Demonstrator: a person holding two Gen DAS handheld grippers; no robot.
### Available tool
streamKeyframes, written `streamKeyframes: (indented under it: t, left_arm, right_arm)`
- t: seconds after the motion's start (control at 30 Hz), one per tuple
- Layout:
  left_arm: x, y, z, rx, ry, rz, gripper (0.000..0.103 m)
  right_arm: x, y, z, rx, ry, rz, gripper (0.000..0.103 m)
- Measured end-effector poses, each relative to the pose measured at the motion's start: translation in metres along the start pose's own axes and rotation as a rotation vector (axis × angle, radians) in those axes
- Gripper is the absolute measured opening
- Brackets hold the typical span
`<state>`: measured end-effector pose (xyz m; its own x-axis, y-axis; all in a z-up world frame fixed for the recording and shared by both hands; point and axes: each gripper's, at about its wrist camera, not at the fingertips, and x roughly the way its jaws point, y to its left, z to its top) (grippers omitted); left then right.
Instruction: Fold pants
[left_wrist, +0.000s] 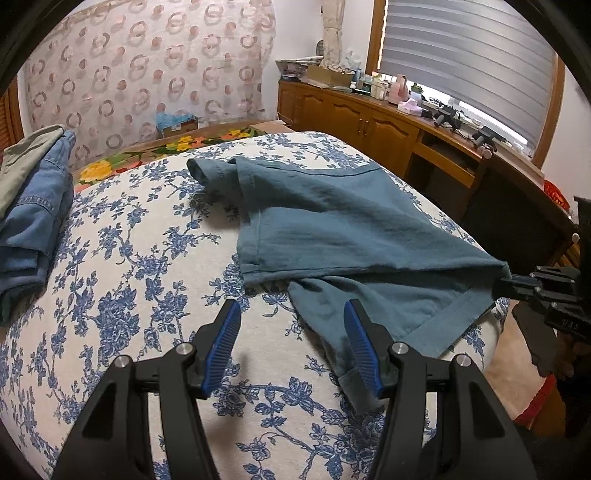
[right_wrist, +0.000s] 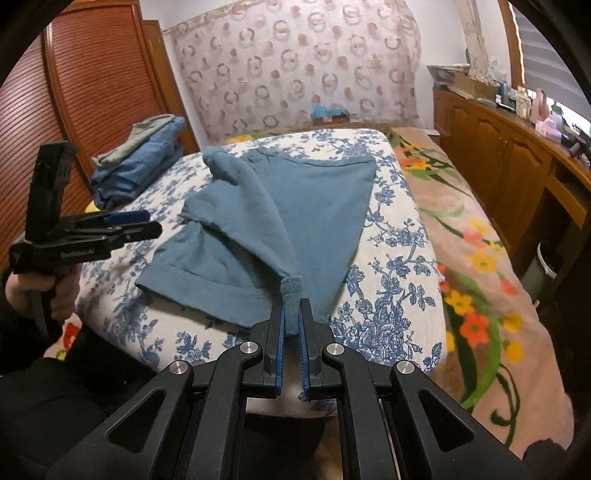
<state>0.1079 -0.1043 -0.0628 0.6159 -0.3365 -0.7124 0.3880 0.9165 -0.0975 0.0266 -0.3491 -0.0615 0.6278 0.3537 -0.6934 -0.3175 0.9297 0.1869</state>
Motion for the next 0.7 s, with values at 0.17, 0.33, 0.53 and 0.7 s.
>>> streamKeyframes:
  t: [0.17,0.33,0.53,0.7]
  left_arm:
    - [-0.002,0.006,0.000,-0.009,-0.007,0.012,0.058]
    - [-0.009,0.015,0.002,-0.029,-0.022,0.026,0.058]
    - [-0.022,0.029,0.004,-0.050,-0.056,0.049,0.058]
    - [-0.029,0.040,0.004,-0.061,-0.074,0.068,0.058]
  right_arm:
    - [0.000,-0.003,0.001,0.015,0.004,-0.015,0.005]
    - [-0.016,-0.002,0.012,-0.006,-0.043,-0.036,0.018]
    - [-0.018,0.004,0.033,-0.025,-0.100,-0.023,0.029]
    - [0.007,0.029,0.057,-0.083,-0.111,0.039,0.031]
